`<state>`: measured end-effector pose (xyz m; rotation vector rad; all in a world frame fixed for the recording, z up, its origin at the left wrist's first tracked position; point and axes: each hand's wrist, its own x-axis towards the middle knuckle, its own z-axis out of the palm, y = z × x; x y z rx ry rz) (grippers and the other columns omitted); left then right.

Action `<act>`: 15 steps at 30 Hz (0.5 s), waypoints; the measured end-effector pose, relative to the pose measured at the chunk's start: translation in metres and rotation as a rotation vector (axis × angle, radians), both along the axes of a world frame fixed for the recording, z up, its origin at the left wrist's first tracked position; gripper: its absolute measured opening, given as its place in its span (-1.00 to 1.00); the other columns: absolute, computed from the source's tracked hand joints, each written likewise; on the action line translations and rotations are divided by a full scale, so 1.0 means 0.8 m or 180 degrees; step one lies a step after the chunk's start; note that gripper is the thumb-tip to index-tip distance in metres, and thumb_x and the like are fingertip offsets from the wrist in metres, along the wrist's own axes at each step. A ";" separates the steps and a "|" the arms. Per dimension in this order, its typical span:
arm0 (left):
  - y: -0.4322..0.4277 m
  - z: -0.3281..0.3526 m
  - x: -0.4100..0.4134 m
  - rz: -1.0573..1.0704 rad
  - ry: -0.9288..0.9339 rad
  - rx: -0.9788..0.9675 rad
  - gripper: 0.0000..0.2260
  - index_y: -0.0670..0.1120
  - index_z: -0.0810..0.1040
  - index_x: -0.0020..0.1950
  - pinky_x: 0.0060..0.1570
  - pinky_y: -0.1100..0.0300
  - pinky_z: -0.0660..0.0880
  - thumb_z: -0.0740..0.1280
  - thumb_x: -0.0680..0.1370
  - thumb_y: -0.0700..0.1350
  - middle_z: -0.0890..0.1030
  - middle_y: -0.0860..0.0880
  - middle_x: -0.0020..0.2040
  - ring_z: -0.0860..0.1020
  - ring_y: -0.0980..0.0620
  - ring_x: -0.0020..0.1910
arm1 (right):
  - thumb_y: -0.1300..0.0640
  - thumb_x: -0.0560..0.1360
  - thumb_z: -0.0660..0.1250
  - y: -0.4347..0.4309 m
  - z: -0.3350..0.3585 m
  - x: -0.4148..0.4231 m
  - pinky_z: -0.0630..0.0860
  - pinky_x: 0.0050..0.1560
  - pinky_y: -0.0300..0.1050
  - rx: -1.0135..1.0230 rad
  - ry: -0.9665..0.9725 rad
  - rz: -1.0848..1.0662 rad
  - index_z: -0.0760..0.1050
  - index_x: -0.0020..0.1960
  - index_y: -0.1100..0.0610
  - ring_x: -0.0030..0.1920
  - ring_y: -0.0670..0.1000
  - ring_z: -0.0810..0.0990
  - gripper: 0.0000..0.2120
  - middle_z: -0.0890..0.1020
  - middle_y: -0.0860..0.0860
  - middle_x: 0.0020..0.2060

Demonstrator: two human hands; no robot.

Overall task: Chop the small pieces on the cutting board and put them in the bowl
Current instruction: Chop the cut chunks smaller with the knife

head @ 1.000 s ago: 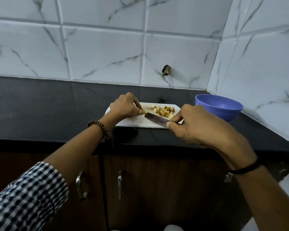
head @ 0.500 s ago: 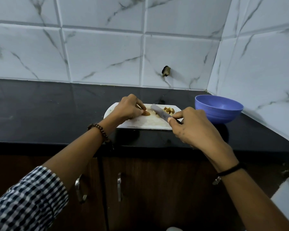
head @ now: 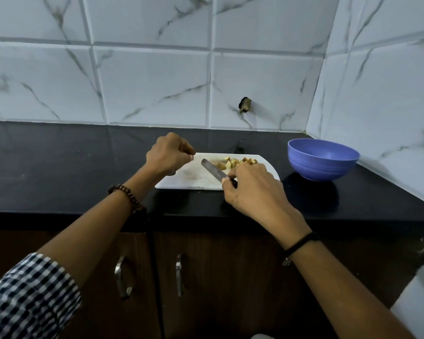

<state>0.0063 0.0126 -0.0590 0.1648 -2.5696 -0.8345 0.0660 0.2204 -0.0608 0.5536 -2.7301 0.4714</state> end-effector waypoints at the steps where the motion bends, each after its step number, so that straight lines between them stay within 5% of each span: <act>1: 0.000 -0.003 -0.001 0.0017 0.0017 -0.0008 -0.92 0.07 0.70 -0.08 -0.35 0.23 0.43 0.43 0.48 -0.10 0.69 0.14 -0.11 0.53 0.06 -0.52 | -0.02 0.60 0.18 -0.002 0.000 0.000 0.38 -0.19 -0.07 0.0040 -0.0015 -0.0011 0.55 0.12 0.10 -0.04 0.09 0.54 -0.74 0.54 0.03 -0.06; 5: -0.003 -0.007 0.001 -0.0021 0.0010 -0.0049 -0.86 0.05 0.71 -0.04 -0.18 0.15 0.48 0.45 0.46 -0.15 0.69 0.15 -0.08 0.56 0.17 -0.29 | -0.02 0.60 0.17 0.008 0.001 0.002 0.34 -0.22 -0.08 0.0173 0.0188 -0.0228 0.48 -0.01 0.11 -0.16 0.06 0.45 -0.78 0.49 0.03 -0.12; 8: -0.009 -0.011 0.002 -0.0079 -0.0003 -0.0003 -0.81 0.06 0.70 -0.04 -0.02 0.07 0.56 0.48 0.43 -0.20 0.68 0.19 -0.12 0.62 0.15 -0.05 | -0.06 0.60 0.18 0.023 0.005 0.004 0.34 -0.18 -0.08 0.0247 0.0212 -0.0386 0.54 0.16 0.08 -0.17 0.05 0.38 -0.71 0.35 -0.01 -0.16; 13: -0.012 -0.015 0.006 0.0231 0.0163 -0.0061 -0.75 0.10 0.68 -0.01 -0.23 0.21 0.44 0.41 0.45 -0.23 0.66 0.21 -0.10 0.60 0.10 -0.11 | -0.10 0.59 0.17 0.042 0.001 0.000 0.42 -0.19 -0.07 0.0190 0.0214 -0.0516 0.55 0.19 0.04 -0.15 0.07 0.50 -0.68 0.42 0.02 -0.14; 15: -0.013 -0.017 0.008 0.0481 0.0324 -0.0102 -0.65 0.06 0.66 0.09 -0.12 0.11 0.51 0.33 0.43 -0.30 0.67 0.13 -0.05 0.61 0.04 -0.06 | -0.11 0.60 0.17 0.043 -0.004 -0.001 0.40 -0.24 -0.09 0.0147 0.0231 -0.0490 0.56 0.19 0.02 -0.19 0.05 0.49 -0.68 0.44 0.02 -0.16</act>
